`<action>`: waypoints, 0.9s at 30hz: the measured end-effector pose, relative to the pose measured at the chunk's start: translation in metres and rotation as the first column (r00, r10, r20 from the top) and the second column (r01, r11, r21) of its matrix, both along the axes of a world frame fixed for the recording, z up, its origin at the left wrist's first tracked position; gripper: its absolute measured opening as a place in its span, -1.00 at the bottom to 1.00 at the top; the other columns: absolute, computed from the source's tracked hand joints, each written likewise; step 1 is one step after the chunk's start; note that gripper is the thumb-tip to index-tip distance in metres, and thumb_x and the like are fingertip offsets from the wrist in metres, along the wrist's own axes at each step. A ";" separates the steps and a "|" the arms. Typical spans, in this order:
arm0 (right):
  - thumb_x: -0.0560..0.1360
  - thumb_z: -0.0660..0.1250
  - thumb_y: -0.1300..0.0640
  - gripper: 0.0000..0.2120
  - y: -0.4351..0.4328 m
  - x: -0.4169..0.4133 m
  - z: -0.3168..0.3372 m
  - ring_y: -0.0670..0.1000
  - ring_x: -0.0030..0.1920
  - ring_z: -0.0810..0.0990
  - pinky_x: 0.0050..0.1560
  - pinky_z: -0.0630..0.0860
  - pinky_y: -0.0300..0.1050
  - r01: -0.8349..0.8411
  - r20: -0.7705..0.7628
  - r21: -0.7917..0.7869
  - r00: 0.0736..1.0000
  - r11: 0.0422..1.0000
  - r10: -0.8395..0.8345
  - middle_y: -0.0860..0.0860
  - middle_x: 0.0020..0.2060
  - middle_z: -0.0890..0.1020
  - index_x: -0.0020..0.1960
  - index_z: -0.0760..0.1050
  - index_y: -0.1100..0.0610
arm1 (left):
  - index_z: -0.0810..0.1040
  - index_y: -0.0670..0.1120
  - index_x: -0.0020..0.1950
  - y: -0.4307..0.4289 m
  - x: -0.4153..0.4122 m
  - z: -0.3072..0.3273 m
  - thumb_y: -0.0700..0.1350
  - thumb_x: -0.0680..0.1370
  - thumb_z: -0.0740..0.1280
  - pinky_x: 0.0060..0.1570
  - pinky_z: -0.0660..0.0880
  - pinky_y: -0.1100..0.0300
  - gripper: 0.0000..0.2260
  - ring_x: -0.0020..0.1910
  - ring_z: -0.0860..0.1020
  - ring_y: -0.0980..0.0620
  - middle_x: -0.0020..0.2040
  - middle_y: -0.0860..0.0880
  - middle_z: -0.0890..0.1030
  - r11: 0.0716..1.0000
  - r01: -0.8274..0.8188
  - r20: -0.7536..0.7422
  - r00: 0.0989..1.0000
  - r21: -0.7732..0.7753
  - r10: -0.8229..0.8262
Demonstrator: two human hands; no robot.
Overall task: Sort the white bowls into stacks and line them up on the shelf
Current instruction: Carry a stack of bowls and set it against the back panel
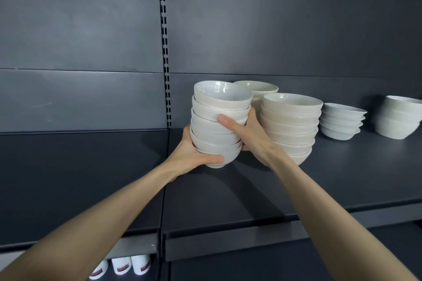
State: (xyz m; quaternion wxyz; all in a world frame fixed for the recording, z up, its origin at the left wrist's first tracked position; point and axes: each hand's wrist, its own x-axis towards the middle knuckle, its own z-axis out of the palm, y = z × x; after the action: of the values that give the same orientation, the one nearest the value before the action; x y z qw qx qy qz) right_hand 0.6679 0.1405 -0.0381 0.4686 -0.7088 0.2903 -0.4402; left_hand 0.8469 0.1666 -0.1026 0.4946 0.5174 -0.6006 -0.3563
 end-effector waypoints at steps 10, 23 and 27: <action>0.38 0.50 -0.01 -0.58 0.003 0.004 0.003 -0.31 -0.01 0.60 0.00 0.60 -0.16 -0.025 0.028 0.012 0.999 1.000 0.024 -0.25 0.07 0.58 0.10 0.34 -0.24 | 0.32 -0.07 0.39 0.010 -0.003 0.009 -0.13 0.18 0.66 0.13 0.56 0.11 -0.14 0.21 0.56 0.08 0.24 -0.01 0.57 0.998 -0.038 -0.005 0.999 -0.052 0.038; 0.17 0.48 -0.29 -0.03 0.042 0.095 0.039 -0.10 0.18 0.53 0.19 0.53 0.13 -0.246 -0.030 0.018 0.969 0.969 0.246 -0.17 0.21 0.50 0.44 0.14 -0.02 | 0.48 -0.07 0.30 0.104 0.063 0.055 -0.28 0.31 0.58 0.10 0.57 0.14 -0.40 0.15 0.61 0.06 0.14 0.01 0.65 0.958 -0.223 0.000 0.974 -0.181 0.227; 0.23 0.49 -0.25 -0.12 0.074 0.156 0.055 -0.10 0.16 0.53 0.20 0.51 0.11 -0.336 -0.046 0.020 0.941 0.942 0.336 -0.16 0.18 0.50 0.41 0.17 -0.03 | 0.49 -0.05 0.29 0.152 0.112 0.068 -0.24 0.31 0.59 0.10 0.57 0.12 -0.41 0.14 0.61 0.05 0.13 0.01 0.66 0.921 -0.329 0.007 0.941 -0.208 0.338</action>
State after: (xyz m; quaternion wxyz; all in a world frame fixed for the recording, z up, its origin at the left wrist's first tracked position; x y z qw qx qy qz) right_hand 0.8237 0.2150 0.0166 0.5337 -0.7557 0.1791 -0.3346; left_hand 0.9590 0.3187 -0.0343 0.5855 0.5660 -0.5476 -0.1924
